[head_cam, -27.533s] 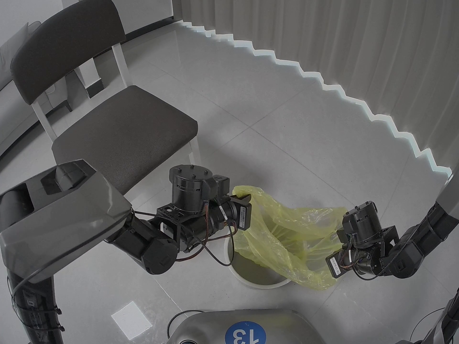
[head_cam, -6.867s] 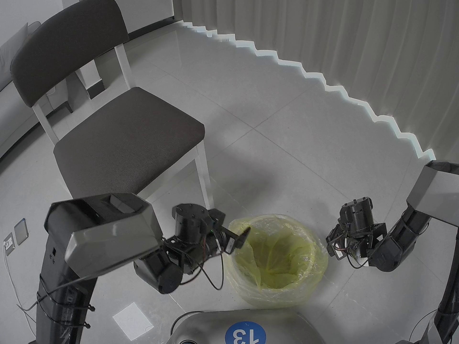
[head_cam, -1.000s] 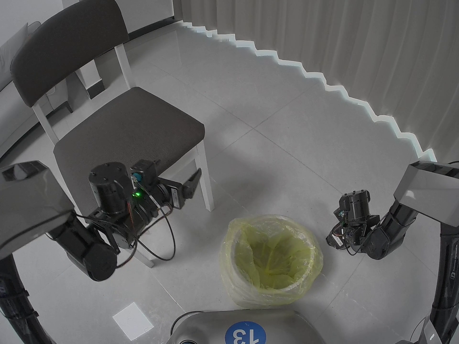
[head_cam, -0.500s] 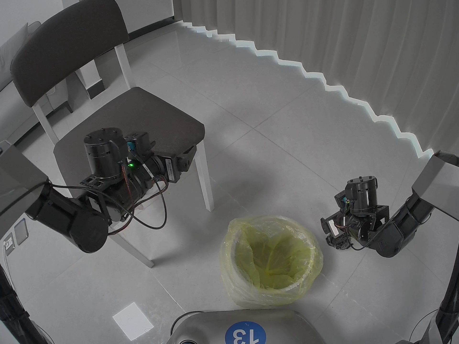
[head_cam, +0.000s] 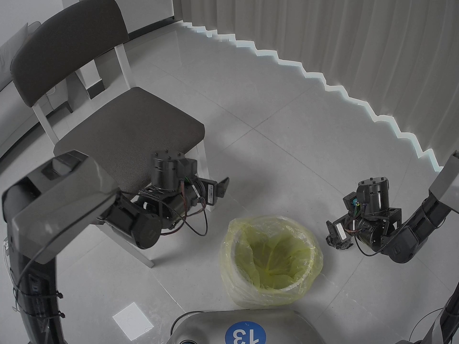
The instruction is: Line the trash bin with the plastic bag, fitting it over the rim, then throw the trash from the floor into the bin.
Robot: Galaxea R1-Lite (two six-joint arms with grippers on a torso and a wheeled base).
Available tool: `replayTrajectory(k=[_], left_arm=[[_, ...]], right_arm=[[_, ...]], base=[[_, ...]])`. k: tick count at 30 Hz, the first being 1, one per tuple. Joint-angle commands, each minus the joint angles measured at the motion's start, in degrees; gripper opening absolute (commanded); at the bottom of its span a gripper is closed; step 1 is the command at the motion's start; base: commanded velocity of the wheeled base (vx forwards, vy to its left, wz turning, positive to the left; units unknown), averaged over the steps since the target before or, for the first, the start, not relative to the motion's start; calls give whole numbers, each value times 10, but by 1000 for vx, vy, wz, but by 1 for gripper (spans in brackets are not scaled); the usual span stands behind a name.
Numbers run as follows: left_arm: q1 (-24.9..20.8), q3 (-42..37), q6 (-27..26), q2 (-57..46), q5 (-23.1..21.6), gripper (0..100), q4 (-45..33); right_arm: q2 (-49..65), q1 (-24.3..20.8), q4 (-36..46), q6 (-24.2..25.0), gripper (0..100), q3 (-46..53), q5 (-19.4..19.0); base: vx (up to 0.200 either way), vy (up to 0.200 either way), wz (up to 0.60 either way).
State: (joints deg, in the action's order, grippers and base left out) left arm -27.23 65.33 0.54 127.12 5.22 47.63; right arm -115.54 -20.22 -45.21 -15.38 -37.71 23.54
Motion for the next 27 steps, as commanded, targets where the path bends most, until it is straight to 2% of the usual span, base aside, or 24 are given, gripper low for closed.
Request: replayTrajectory(k=[1, 5, 9, 17, 21, 27], left_arm=[[-11, 47, 2, 119, 7, 100, -17], [-21, 68, 3, 170, 8, 100, -17], [-18, 128, 3, 211, 20, 100, -37], [-12, 186, 2, 222, 23, 100, -134], [-14, 240, -3, 242, 23, 100, -201], [-15, 295, -4, 271, 25, 100, -254]], right_arm=[[18, 0, 0, 0, 100, 21, -1], [15, 0, 0, 0, 100, 24, -1], [12, 0, 0, 0, 100, 25, -5], [15, 0, 0, -1, 100, 26, -6], [15, -1, 0, -4, 100, 29, -6], [17, -1, 0, -4, 100, 38, -6]], base=[[0, 0, 0], [0, 0, 0], [0, 0, 0], [0, 0, 0], [0, 0, 0], [0, 0, 0]])
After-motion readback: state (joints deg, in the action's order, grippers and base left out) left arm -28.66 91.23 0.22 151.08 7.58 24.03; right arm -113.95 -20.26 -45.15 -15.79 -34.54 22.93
